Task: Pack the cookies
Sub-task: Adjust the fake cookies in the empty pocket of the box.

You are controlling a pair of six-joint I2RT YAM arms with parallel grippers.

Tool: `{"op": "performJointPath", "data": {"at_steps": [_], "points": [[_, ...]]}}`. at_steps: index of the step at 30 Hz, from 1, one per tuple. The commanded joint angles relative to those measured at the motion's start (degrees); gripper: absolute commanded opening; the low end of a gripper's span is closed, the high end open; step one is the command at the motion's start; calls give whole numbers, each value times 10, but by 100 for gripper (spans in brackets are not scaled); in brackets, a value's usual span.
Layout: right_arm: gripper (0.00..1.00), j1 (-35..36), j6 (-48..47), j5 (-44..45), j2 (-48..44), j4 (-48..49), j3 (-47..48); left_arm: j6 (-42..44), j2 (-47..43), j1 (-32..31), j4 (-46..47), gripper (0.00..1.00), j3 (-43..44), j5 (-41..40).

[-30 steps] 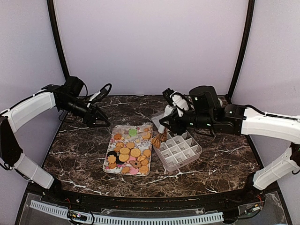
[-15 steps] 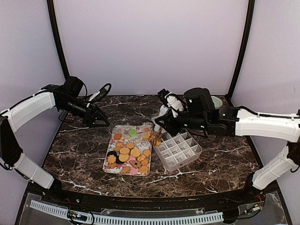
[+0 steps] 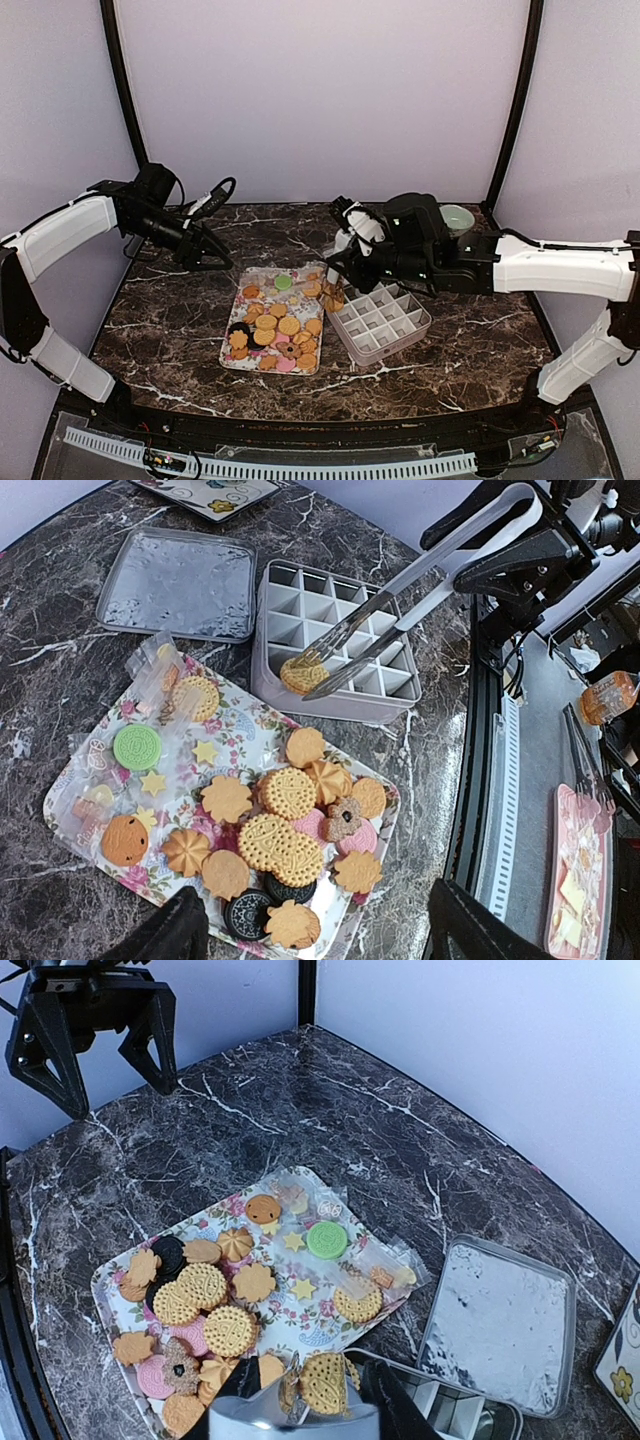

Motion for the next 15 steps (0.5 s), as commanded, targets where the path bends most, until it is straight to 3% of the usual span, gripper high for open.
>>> {"op": "performJointPath", "data": {"at_steps": [1, 15], "points": [[33, 6, -16, 24, 6, 24, 21, 9, -16, 5, -17, 78, 3, 14], [29, 6, -24, 39, 19, 27, 20, 10, -13, 5, -22, 78, 11, 15]]}}
